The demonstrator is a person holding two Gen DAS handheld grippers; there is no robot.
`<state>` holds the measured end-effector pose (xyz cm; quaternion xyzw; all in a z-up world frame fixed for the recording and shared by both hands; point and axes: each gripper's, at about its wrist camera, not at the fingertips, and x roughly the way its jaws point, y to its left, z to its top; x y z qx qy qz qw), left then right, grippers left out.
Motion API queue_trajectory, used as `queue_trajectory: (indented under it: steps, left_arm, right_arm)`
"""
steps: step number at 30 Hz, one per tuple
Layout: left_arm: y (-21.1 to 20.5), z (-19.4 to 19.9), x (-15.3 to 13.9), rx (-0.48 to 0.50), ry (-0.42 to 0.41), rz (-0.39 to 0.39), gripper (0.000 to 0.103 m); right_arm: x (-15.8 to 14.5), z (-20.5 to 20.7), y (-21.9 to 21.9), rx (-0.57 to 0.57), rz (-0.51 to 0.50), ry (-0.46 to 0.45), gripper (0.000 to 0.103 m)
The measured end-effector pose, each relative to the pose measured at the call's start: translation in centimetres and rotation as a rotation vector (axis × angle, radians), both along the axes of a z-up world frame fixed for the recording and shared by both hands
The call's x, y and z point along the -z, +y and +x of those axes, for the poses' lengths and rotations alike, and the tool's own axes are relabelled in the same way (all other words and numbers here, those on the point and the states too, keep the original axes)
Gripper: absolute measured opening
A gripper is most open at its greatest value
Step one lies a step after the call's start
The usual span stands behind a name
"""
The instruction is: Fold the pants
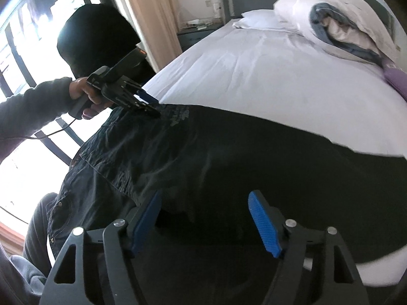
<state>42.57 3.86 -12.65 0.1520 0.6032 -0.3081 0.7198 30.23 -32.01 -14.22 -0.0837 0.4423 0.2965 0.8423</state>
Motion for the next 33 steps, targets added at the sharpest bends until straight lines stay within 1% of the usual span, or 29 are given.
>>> queue_trajectory:
  steps: [1, 2, 3, 4, 5, 7, 10, 12, 14, 17, 20, 22, 25, 26, 28, 30, 33]
  left_arm:
    - [-0.2, 0.2, -0.1, 0.007, -0.013, 0.028, 0.029]
    - [-0.4, 0.2, -0.3, 0.018, -0.016, 0.040, 0.026]
    - [-0.4, 0.2, -0.5, 0.021, -0.017, 0.042, 0.015]
    - [-0.3, 0.2, -0.8, 0.017, -0.026, 0.043, 0.012]
    - [-0.2, 0.1, -1.4, 0.010, -0.049, 0.038, 0.011]
    - [-0.1, -1.3, -2.3, 0.013, -0.109, 0.039, 0.008]
    - [-0.2, -3.2, -4.0, 0.018, -0.195, 0.043, 0.007]
    - [-0.4, -4.7, -4.5, 0.017, -0.245, 0.043, 0.007]
    - [-0.5, -6.3, -5.4, 0.018, -0.304, 0.037, 0.007]
    - [-0.4, -8.5, -6.7, 0.031, -0.382, 0.040, 0.007]
    - [-0.5, -10.2, -7.5, 0.055, -0.435, 0.050, 0.007]
    - [-0.4, -11.2, -7.9, 0.066, -0.461, 0.055, 0.007]
    - [-0.3, -12.0, -8.6, 0.075, -0.476, 0.046, 0.007]
    - [-0.2, -12.1, -8.7, 0.077, -0.478, 0.044, 0.007]
    - [-0.1, -12.7, -8.5, 0.076, -0.477, 0.038, 0.007]
    - [0.0, -13.3, -8.5, 0.073, -0.478, 0.036, 0.007]
    - [0.2, -13.5, -8.5, 0.069, -0.478, 0.033, 0.007]
  right_arm:
    - [-0.1, 0.6, 0.3, -0.017, -0.014, -0.004, 0.074]
    - [-0.2, 1.0, 0.6, -0.036, -0.025, -0.008, 0.074]
    - [-0.4, 1.6, 1.1, -0.060, -0.041, -0.015, 0.072]
    - [-0.7, 2.2, 1.5, -0.085, -0.057, -0.024, 0.072]
    - [-0.9, 2.7, 1.8, -0.101, -0.068, -0.029, 0.072]
    - [-1.4, 4.4, 2.6, -0.128, -0.093, -0.035, 0.072]
    - [-1.9, 6.8, 3.9, -0.187, -0.130, -0.051, 0.069]
    - [-1.9, 8.5, 4.9, -0.220, -0.173, -0.059, 0.064]
    - [-1.6, 10.2, 5.8, -0.251, -0.204, -0.040, 0.058]
    - [-0.7, 12.0, 7.4, -0.300, -0.278, -0.037, 0.058]
    - [0.7, 13.6, 8.5, -0.350, -0.357, -0.024, 0.055]
    - [1.2, 14.3, 9.3, -0.369, -0.387, -0.024, 0.055]
    - [1.7, 15.1, 10.3, -0.403, -0.409, -0.012, 0.055]
    - [1.8, 15.2, 10.7, -0.415, -0.419, -0.010, 0.052]
    - [2.4, 15.4, 11.7, -0.442, -0.455, -0.005, 0.040]
    - [3.0, 16.0, 12.3, -0.457, -0.504, 0.002, 0.016]
    - [2.8, 16.3, 12.2, -0.449, -0.487, 0.027, 0.010]
